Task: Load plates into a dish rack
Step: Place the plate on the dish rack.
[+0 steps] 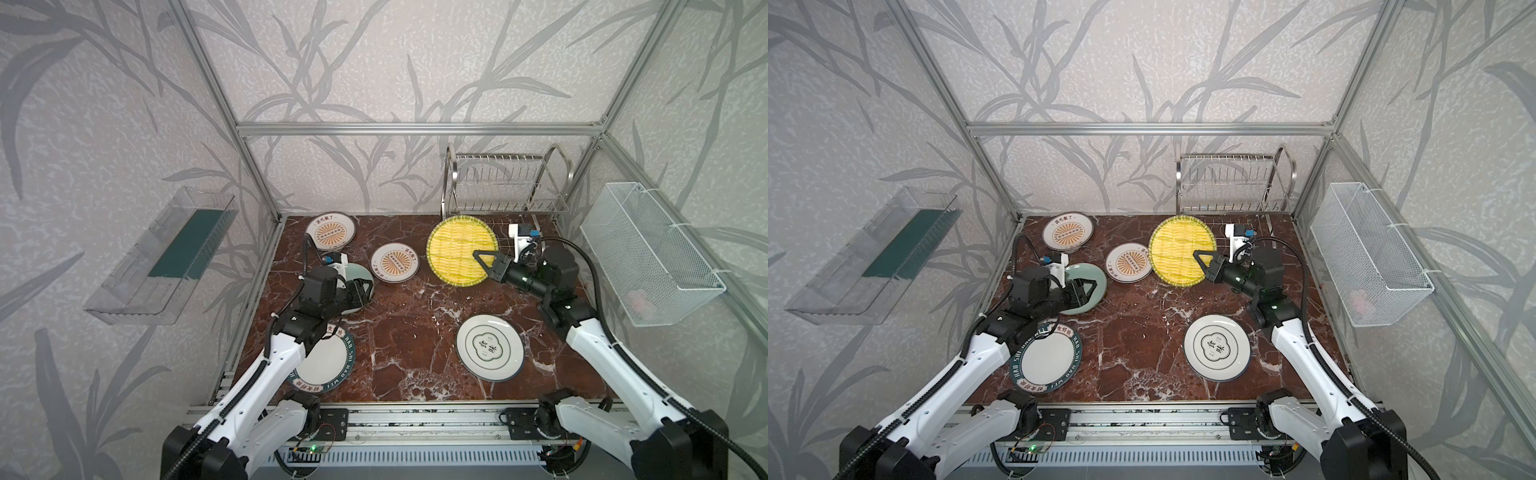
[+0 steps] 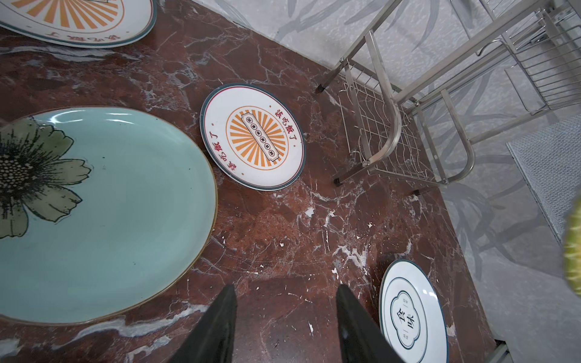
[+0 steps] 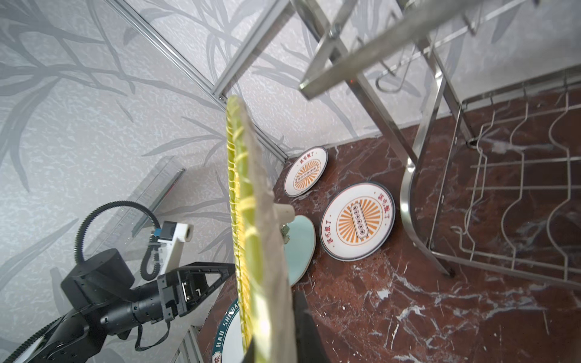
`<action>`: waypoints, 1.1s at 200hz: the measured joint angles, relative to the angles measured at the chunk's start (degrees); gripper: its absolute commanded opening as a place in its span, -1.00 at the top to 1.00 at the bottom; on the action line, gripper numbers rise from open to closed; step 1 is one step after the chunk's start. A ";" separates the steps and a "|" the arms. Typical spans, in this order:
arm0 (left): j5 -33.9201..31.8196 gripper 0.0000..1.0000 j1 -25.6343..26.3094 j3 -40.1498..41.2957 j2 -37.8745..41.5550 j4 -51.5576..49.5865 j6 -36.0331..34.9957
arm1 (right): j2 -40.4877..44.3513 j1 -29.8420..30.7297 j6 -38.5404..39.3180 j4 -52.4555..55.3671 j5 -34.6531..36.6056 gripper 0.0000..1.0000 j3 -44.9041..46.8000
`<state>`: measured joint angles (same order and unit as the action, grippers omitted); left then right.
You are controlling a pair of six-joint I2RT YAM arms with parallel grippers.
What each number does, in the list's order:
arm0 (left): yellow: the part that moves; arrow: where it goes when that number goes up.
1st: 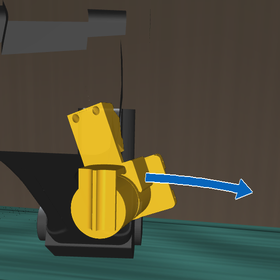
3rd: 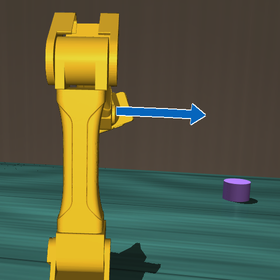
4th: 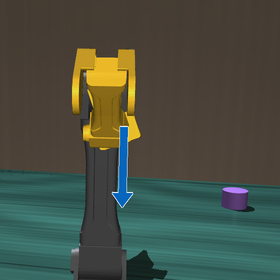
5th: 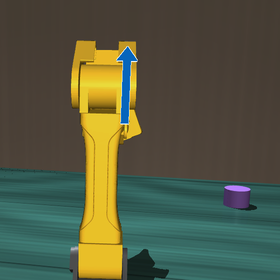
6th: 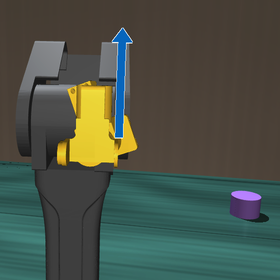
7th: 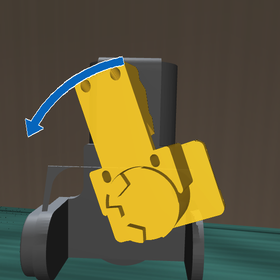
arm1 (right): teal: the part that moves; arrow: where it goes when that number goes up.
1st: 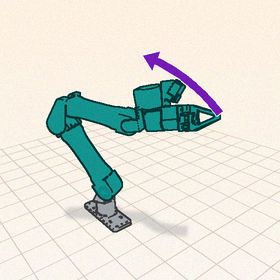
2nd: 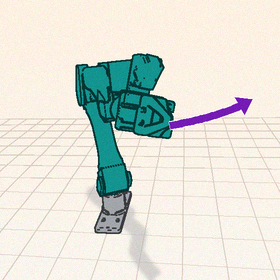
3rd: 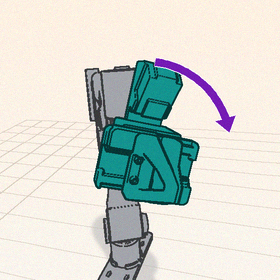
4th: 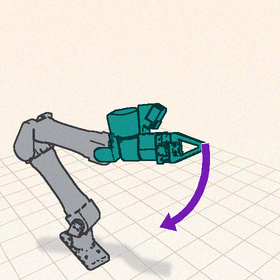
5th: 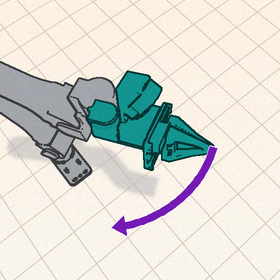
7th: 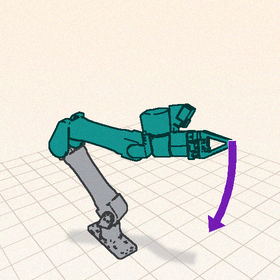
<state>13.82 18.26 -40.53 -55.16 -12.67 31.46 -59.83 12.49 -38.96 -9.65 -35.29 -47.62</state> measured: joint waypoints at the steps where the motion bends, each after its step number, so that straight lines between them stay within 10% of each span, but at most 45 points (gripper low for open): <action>1: -0.07 0.01 0.00 0.00 0.00 0.00 0.00 | 0.00 -0.13 0.02 0.07 -0.20 1.00 -0.17; 81: -3.45 0.10 0.00 -0.02 1.88 -2.14 -2.16 | -1.05 -13.51 8.33 13.33 -5.75 1.00 -18.53; 220: -6.27 0.09 0.07 -7.50 4.02 -13.00 -5.99 | -18.29 -15.26 31.06 33.42 24.33 1.00 -53.96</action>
<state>7.55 18.33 -48.03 -51.13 -25.67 25.47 -78.13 -2.76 -7.90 23.77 -10.96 -101.58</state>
